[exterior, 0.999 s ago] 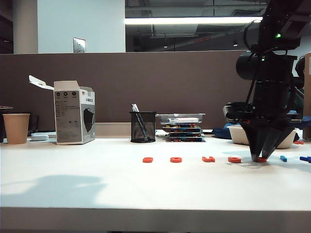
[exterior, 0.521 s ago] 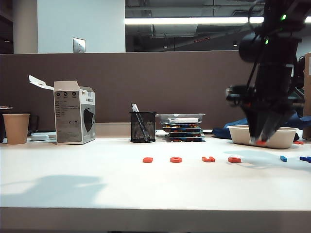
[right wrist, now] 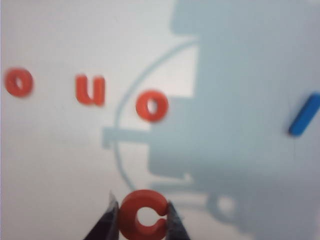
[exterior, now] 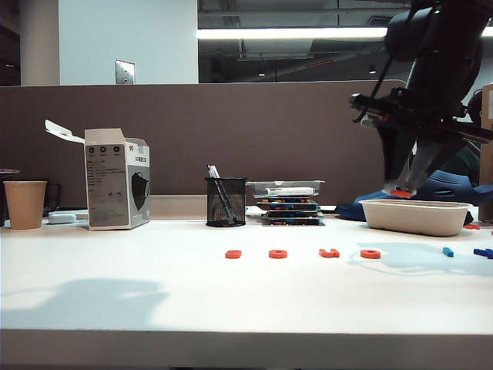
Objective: Select the appropriate letters from the row of letter magnets placed on the table to arrange into the word "cool".
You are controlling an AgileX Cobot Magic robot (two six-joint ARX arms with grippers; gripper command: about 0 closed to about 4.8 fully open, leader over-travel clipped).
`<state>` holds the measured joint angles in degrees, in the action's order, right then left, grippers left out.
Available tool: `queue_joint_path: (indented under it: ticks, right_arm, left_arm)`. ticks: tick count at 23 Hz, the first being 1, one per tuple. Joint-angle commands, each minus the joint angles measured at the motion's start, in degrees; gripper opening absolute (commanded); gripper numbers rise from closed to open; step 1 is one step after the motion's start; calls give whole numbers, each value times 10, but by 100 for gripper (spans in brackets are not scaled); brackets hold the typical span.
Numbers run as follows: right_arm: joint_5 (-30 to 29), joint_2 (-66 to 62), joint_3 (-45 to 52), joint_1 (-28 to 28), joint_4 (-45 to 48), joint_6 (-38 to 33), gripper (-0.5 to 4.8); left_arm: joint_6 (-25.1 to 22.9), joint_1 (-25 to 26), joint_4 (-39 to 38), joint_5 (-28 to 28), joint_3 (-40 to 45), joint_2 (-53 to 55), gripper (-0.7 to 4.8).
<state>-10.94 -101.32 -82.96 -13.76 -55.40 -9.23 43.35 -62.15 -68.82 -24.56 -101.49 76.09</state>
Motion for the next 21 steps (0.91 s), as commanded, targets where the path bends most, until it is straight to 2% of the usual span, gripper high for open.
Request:
queue_joint_path:
  ticks: [1, 3, 8, 10, 18, 21]
  right_arm:
    - [48, 2, 1, -34, -20, -23, 85]
    - [60, 2, 1, -84, -15, -63, 85]
    - [103, 2, 1, -152, -5, -124, 85]
    - [114, 0, 3, -196, 16, -165, 84]
    - [130, -36, 3, -257, 50, -230, 84]
    - [154, -75, 3, -280, 57, -254, 85]
  left_arm:
    - [-1, 1, 2, -3, -2, -2, -3]
    - [-1, 1, 2, -3, -2, -2, -3]
    - [-1, 1, 2, -3, -2, -2, -3]
    - [0, 1, 2, -2, -2, -2, -3]
    - [-1, 1, 2, 0, -2, -2, -3]
    - [0, 1, 1, 0, -2, -2, -3]
